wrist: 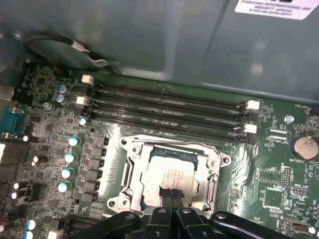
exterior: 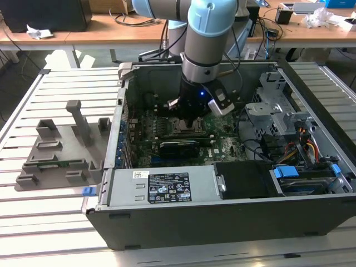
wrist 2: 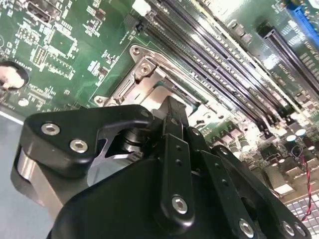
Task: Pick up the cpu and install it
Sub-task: 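Install the second cpu locking lever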
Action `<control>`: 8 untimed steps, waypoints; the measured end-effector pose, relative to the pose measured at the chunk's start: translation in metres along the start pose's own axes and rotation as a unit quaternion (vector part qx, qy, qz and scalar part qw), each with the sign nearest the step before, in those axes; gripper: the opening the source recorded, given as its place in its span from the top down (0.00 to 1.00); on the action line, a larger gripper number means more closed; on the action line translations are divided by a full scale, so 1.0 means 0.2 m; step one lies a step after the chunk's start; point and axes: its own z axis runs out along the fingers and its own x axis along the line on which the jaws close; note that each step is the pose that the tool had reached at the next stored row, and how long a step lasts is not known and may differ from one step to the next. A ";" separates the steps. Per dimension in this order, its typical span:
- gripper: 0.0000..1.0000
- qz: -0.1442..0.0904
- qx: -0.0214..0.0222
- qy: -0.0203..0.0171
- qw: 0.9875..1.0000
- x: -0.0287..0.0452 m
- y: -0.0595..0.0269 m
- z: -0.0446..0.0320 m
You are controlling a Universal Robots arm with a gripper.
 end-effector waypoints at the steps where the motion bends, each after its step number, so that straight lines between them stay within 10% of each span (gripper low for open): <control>1: 0.89 0.001 0.010 0.002 1.000 -0.003 0.016 0.001; 3: 0.89 0.002 0.029 0.004 1.000 -0.009 0.047 0.006; 5: 0.89 0.004 0.060 0.009 0.998 -0.017 0.098 0.012; 8: 0.89 0.006 0.090 0.014 0.996 -0.024 0.142 0.017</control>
